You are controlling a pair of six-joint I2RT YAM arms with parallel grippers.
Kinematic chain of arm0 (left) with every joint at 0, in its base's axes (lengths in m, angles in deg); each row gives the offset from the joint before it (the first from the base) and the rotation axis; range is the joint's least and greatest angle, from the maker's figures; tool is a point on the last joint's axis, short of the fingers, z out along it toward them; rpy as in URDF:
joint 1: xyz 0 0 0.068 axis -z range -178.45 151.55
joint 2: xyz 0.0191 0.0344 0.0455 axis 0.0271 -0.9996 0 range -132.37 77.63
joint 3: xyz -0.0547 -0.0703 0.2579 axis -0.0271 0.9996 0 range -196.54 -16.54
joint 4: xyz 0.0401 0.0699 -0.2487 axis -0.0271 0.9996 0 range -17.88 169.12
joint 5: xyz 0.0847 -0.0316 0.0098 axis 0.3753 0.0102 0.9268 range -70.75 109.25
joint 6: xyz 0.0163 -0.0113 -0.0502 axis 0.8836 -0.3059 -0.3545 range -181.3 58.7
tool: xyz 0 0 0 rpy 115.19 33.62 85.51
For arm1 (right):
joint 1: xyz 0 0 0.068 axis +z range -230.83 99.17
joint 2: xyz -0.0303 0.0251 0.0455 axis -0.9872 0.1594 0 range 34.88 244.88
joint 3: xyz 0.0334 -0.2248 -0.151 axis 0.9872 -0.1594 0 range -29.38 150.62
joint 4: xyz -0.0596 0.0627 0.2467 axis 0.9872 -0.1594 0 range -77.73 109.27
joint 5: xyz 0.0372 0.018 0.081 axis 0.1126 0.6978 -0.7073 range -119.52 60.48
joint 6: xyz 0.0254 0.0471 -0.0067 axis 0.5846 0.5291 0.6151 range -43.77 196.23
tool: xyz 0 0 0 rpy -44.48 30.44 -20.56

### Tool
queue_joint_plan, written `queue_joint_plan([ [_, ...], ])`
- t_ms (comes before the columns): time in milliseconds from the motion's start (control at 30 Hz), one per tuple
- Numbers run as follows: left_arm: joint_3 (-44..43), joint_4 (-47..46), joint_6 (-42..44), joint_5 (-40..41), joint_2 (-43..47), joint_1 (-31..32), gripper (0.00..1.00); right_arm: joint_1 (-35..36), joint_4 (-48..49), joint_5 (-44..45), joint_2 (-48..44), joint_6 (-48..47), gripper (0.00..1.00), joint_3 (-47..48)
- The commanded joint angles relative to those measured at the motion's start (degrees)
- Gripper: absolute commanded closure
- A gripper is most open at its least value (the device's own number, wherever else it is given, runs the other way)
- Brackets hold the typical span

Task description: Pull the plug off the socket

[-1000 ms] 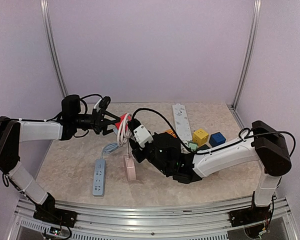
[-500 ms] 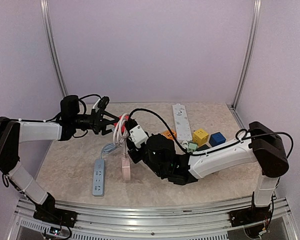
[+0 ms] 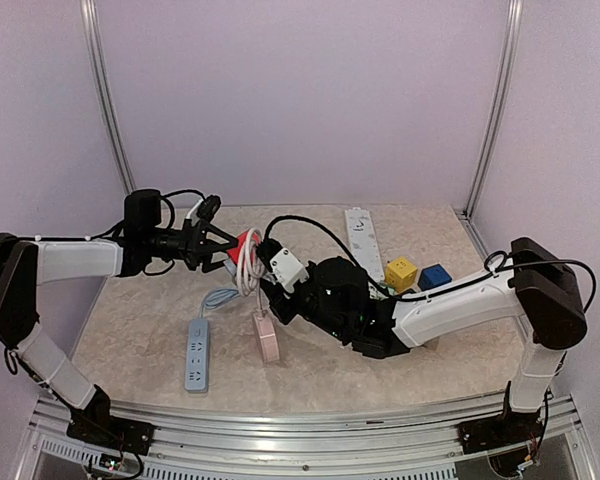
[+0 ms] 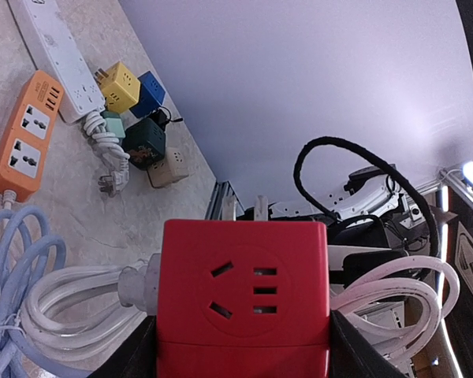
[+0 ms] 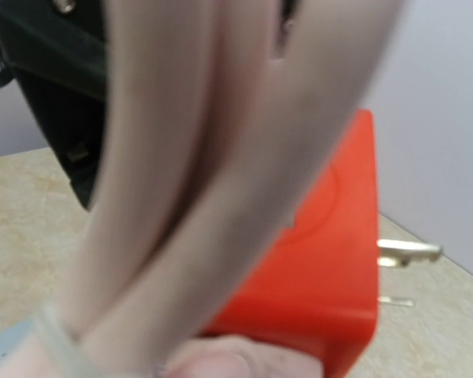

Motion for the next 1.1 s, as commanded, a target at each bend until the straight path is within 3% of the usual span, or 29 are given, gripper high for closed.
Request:
queue_joint_plan([
  [0,-3.5,-1.0,2.7,0.3,2.1,-1.9,0.82,0.6,1.9,-8.5,-3.3,-1.8,1.00,0.0],
  [133,-3.2,-0.8,3.0,1.0,2.3,-1.8,0.82,0.6,2.2,-7.3,-2.9,-0.4,1.00,0.4],
  [567,-1.1,-1.6,3.4,5.5,4.8,-2.3,0.82,0.6,-2.9,13.3,-2.8,16.4,1.00,2.0],
  [900,-1.0,-1.7,3.6,5.8,5.2,-2.5,0.82,0.6,-7.7,17.6,-2.2,21.1,1.00,4.4],
  [1067,-1.7,-0.3,4.2,5.3,5.0,-2.7,0.82,0.6,-2.3,12.8,-3.1,15.2,1.00,1.8],
])
